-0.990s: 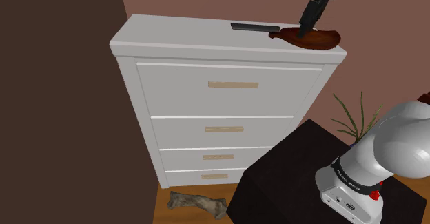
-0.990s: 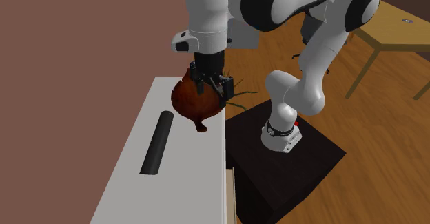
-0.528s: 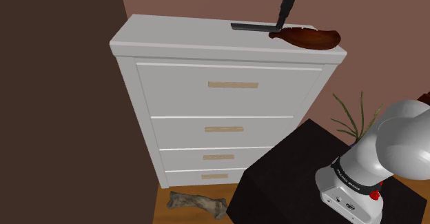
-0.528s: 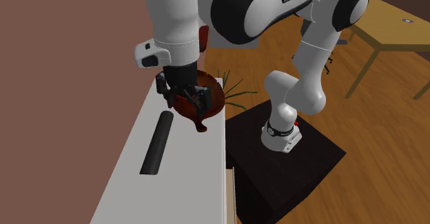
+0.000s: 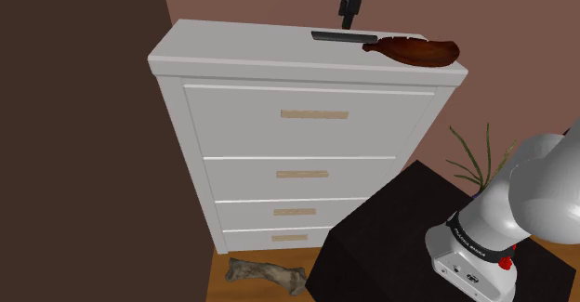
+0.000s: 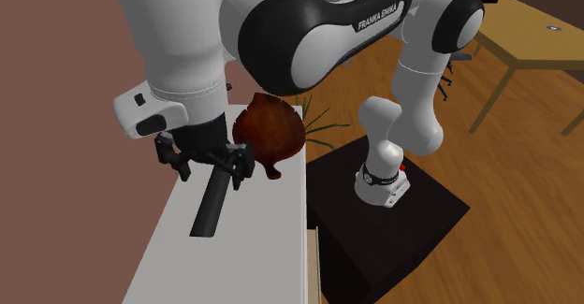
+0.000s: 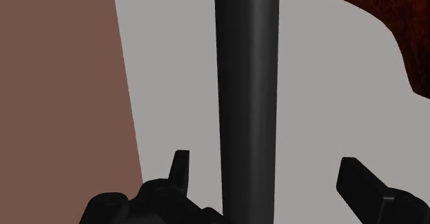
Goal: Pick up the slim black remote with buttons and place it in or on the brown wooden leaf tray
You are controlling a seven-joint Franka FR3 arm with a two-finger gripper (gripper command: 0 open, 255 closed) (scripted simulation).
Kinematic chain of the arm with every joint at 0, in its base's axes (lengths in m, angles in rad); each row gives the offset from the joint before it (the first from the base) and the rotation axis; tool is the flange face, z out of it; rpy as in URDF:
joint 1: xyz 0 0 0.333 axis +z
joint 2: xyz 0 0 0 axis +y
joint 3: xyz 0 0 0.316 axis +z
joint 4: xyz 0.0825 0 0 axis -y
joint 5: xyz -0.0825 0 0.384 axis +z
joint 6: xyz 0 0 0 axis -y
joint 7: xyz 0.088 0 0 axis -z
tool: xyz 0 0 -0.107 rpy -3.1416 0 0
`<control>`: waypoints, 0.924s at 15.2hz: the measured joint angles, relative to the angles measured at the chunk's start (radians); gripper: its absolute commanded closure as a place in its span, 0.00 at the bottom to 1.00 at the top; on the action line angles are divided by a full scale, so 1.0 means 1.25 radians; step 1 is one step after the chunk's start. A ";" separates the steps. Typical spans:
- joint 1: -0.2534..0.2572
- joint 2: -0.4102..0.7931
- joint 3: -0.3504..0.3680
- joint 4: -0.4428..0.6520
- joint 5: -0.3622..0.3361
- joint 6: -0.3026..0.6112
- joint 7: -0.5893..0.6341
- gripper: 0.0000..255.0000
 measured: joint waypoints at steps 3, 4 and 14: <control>0.001 0.007 0.001 -0.023 -0.001 0.031 -0.012 0.00; 0.001 0.006 0.000 -0.035 -0.002 0.042 -0.014 0.00; 0.001 0.007 0.000 -0.071 -0.002 0.080 -0.013 0.00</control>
